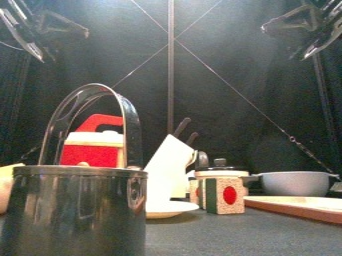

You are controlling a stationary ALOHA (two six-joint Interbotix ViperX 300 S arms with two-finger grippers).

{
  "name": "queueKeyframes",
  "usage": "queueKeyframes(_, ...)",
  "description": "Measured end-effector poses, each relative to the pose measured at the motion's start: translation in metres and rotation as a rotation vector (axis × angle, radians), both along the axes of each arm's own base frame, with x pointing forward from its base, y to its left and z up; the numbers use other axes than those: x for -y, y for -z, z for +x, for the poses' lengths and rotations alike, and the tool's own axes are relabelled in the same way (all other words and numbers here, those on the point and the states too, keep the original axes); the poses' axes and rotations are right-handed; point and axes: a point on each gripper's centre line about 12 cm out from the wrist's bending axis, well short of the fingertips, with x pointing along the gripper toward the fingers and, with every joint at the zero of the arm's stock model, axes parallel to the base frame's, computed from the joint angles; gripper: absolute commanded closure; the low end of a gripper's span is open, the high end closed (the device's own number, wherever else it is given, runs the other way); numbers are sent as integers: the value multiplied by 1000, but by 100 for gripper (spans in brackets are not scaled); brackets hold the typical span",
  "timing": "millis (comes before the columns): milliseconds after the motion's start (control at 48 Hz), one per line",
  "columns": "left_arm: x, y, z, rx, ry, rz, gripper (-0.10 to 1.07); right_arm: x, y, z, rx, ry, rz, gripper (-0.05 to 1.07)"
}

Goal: Grab corn top

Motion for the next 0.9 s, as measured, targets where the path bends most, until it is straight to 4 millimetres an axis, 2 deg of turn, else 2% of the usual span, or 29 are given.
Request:
queueKeyframes(83,4,-2,2,-22,20,-21,96,1,1,1,-6,3,5,102)
queueKeyframes(229,30,-15,9,-128,140,-32,96,2,15,12,-72,10,10,102)
queueKeyframes(292,31,-15,13,-172,144,-40,96,3,20,16,-95,11,10,102)
queueKeyframes(521,35,-5,26,-319,148,-70,95,3,24,32,-141,16,22,102)
queueKeyframes(729,46,10,28,-480,180,-233,90,3,29,35,-162,18,40,102)
queueKeyframes(896,53,7,29,-597,208,-254,90,4,29,34,-162,24,66,102)
